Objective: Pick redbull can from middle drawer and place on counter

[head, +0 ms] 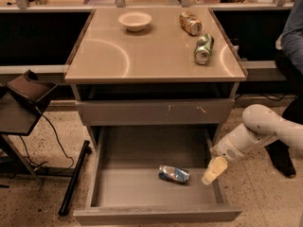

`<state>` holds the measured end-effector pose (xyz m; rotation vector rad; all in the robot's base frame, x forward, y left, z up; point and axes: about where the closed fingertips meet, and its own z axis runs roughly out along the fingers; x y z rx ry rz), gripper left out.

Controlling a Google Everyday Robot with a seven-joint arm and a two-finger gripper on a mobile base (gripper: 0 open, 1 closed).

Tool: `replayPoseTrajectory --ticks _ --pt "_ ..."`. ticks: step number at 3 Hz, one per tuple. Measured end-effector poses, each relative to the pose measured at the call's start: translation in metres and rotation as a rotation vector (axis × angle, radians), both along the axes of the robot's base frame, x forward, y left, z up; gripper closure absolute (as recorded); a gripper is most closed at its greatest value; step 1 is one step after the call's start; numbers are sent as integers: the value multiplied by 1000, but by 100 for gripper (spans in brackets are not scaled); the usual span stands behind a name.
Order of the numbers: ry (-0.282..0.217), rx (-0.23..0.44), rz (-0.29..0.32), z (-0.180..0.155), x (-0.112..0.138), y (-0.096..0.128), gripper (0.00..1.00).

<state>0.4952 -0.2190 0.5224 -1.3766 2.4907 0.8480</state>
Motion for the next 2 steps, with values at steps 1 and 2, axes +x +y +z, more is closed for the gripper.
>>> replayPoseTrajectory --ticks 1,2 --pt "10 4 -1 -6 -1 1 0" --pt "-2 10 -19 -12 -1 3 0"
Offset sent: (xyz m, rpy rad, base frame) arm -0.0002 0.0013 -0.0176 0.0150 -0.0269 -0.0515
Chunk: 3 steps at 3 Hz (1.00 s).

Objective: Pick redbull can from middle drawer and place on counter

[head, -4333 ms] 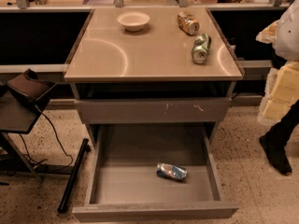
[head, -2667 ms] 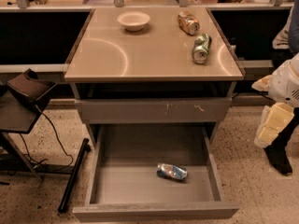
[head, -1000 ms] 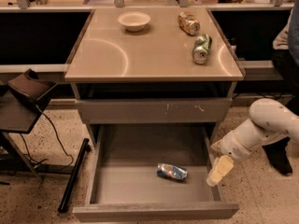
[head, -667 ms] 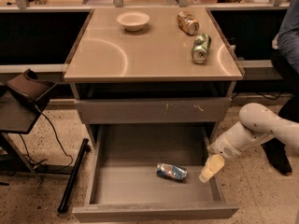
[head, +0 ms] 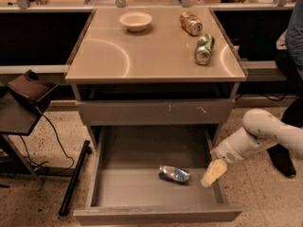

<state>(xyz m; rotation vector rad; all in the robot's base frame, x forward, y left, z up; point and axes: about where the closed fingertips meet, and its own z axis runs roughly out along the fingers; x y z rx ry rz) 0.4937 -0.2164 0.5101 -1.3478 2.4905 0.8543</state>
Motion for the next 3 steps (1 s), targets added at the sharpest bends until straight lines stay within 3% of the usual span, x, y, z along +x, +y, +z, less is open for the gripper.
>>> replayPoseTrajectory --ticks 1,2,3 --pt "-98 64 -24 -1 13 10 0" --pt "-236 132 -83 12 43 19 0" --pt "-357 149 -141 25 60 24 0"
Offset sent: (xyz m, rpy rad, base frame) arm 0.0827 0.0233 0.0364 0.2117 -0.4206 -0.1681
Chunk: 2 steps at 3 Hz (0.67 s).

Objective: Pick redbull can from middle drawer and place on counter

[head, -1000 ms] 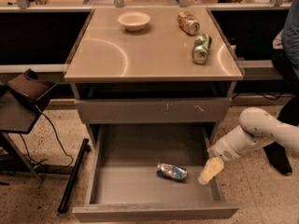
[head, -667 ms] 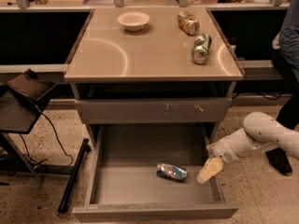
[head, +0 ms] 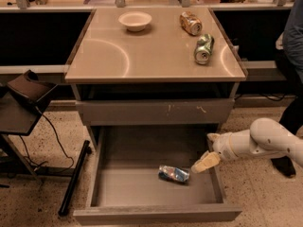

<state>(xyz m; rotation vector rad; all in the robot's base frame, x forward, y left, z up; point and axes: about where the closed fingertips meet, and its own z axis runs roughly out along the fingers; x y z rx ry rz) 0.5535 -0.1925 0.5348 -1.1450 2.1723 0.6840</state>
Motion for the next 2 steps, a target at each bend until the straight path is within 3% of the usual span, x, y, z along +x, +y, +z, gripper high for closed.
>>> replayPoseTrajectory --ticks 1,2 --pt "-18 -3 -17 0 7 0 0" --pt "13 77 22 -26 3 23 0"
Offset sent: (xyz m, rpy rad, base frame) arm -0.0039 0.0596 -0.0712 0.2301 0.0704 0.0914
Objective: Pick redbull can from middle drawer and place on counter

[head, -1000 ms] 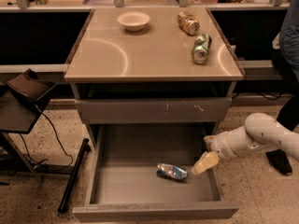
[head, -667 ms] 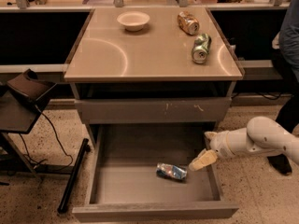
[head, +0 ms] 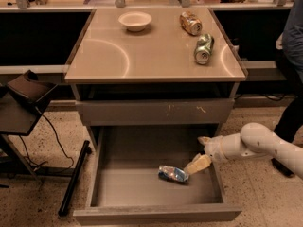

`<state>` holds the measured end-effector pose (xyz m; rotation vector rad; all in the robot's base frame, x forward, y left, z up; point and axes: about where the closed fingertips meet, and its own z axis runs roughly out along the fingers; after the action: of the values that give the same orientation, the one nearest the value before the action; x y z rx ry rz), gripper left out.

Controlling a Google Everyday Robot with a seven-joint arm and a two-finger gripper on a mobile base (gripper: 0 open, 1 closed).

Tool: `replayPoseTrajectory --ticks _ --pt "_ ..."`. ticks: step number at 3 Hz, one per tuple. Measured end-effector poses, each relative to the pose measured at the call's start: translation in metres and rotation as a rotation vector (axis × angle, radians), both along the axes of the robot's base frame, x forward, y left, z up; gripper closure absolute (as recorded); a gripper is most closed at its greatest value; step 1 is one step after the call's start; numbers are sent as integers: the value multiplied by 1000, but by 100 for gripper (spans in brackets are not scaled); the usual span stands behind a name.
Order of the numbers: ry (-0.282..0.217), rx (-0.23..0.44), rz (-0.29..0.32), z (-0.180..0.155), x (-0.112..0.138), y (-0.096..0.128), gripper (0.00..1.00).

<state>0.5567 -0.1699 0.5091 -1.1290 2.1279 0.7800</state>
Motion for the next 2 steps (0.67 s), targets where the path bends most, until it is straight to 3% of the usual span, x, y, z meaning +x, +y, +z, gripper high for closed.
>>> replayPoseTrajectory --ticks 1,2 --pt "-5 91 23 -32 9 29 0" --pt "-11 143 5 -62 23 45 0"
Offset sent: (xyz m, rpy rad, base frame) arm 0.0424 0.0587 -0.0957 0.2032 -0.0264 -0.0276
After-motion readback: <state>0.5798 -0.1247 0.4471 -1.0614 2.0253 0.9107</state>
